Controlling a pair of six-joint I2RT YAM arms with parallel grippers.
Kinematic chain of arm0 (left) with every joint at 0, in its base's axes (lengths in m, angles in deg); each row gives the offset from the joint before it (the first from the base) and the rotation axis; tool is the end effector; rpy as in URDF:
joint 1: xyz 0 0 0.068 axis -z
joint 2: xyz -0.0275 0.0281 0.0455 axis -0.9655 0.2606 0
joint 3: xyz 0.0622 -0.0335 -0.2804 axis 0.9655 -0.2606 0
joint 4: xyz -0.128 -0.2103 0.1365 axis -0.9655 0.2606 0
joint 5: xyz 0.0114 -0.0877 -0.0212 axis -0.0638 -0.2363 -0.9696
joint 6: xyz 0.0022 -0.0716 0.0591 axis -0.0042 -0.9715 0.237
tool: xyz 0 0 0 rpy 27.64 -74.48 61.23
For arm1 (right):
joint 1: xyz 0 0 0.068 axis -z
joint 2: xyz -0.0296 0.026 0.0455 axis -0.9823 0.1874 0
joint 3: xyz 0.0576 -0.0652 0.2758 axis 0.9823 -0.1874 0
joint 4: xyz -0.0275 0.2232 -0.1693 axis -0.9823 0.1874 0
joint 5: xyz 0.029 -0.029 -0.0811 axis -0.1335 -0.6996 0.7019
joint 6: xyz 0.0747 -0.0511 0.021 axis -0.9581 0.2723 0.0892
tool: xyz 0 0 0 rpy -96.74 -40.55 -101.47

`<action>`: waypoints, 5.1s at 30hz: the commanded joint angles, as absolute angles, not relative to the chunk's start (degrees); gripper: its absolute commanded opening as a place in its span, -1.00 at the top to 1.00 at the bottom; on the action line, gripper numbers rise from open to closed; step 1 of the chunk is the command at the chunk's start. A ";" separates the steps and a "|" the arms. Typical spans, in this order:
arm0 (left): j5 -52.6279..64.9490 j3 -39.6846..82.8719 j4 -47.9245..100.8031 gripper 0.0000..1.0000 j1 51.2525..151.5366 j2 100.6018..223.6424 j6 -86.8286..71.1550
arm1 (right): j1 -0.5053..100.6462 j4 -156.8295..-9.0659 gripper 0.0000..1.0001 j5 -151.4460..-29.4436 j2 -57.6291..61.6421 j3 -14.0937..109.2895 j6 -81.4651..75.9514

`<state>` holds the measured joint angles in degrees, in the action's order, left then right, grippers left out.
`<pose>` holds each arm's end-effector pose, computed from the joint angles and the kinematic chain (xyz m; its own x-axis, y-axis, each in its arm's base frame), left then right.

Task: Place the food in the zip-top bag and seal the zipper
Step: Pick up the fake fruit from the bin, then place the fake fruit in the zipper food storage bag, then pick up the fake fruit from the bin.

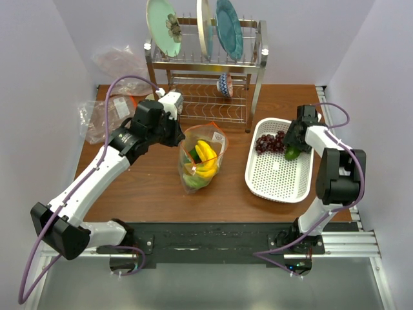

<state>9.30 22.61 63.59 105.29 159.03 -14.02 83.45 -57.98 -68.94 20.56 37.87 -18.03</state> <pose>0.2810 -0.1734 0.3569 -0.6346 0.0200 -0.7726 0.3928 0.8692 -0.3002 0.3984 -0.0497 0.1591 -0.7215 0.4198 -0.5507 0.5023 0.8647 0.0011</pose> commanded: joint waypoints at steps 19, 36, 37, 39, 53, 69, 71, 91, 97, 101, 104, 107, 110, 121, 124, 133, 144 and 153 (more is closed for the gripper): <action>9.24 23.78 60.97 1.00 104.95 158.52 -13.48 | 67.98 -57.15 0.02 -87.80 -10.60 39.73 -17.30; 10.99 23.60 61.15 1.00 105.04 158.17 -14.98 | 45.89 -72.73 0.07 -98.62 -8.50 45.08 -12.47; 11.08 23.60 61.15 1.00 105.04 158.17 -15.06 | 44.49 -72.99 0.06 -98.54 -7.19 45.35 -12.20; 11.08 23.69 61.24 1.00 105.04 158.26 -15.15 | 43.52 -73.78 0.06 -98.62 -6.13 45.62 -11.76; 11.79 24.31 61.94 1.00 105.04 158.00 -15.07 | 37.98 -74.14 -0.74 -96.16 -0.24 48.08 -8.60; 12.49 24.40 62.29 1.00 105.04 157.91 -14.80 | 39.64 -58.08 -0.69 -72.36 -5.51 51.42 -9.48; 12.31 24.31 62.29 1.00 104.95 157.82 -14.80 | 41.48 -55.34 -0.65 -69.63 -5.77 51.07 -11.58; 11.87 23.52 61.68 1.00 104.95 157.56 -14.98 | 71.55 -58.76 -0.97 -74.37 4.94 36.48 -34.41; 11.79 23.34 61.59 1.00 104.95 157.38 -15.07 | 71.73 -58.93 -0.97 -68.30 9.16 36.65 -39.97; 11.78 23.17 61.50 1.00 105.04 157.38 -14.98 | 71.90 -60.16 -0.97 -67.51 11.89 36.65 -40.59; 11.70 23.08 61.50 1.00 105.04 157.38 -14.98 | 72.25 -61.22 -0.97 -65.93 12.86 36.13 -41.55; 11.70 23.16 61.50 1.00 105.04 157.38 -14.98 | 73.04 -63.15 -0.98 -66.10 13.91 35.34 -42.87; 11.96 23.16 61.59 1.00 105.04 157.47 -14.89 | 73.74 -65.08 -0.97 -65.93 15.05 35.07 -44.02; 12.05 23.08 61.68 1.00 104.95 157.82 -15.15 | 74.36 -67.46 -0.97 -65.58 23.40 36.47 -45.42; 11.96 23.08 61.76 1.00 105.04 157.73 -15.15 | 74.36 -67.98 -0.87 -64.88 25.25 36.65 -45.34; 12.58 23.08 62.03 1.00 104.95 157.38 -15.15 | 74.45 -71.15 0.42 -64.17 18.93 34.19 -40.87; 12.31 23.16 61.94 1.00 105.04 157.47 -15.51 | 74.45 -72.03 0.77 -72.69 6.98 30.94 -34.98; 12.58 23.34 61.94 1.00 105.04 157.38 -15.42 | 74.45 -73.87 0.74 -85.78 -8.65 28.83 -26.36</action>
<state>11.90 22.63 63.81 105.29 159.01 -14.76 74.40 -69.72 -78.14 -1.80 28.39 -31.54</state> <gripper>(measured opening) 0.017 0.300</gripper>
